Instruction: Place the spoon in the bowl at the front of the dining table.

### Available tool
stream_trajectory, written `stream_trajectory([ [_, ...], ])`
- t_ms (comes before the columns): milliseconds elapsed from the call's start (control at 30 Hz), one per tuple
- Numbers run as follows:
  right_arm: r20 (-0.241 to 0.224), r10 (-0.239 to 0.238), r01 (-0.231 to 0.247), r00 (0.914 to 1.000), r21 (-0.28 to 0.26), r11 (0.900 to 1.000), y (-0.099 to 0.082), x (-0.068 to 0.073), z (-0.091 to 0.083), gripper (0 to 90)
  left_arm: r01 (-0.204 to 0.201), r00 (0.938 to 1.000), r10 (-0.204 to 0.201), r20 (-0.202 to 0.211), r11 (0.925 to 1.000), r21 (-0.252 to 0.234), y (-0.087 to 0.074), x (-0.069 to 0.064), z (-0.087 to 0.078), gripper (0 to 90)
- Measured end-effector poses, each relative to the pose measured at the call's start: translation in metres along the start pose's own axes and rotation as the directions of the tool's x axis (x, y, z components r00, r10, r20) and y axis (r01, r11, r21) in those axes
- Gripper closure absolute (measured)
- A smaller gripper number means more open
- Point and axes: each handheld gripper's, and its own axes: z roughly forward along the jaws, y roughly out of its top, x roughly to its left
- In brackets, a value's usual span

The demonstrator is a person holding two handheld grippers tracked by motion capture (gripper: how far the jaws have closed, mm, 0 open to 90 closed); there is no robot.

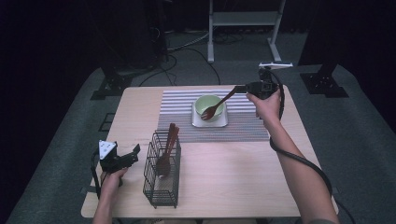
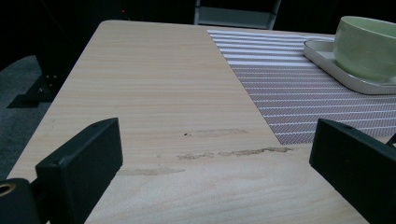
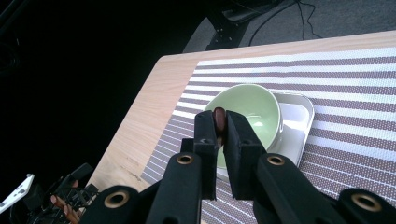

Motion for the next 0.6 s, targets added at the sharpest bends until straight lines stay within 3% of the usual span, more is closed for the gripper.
stream_trajectory([
  [600,0.045,0.077,-0.073,0.9960,-0.079,0.9941,0.000,-0.027,0.005,82.3,0.000,1.0000,0.000,0.001,1.0000,0.003,0.000,0.000,0.000,1.7],
])
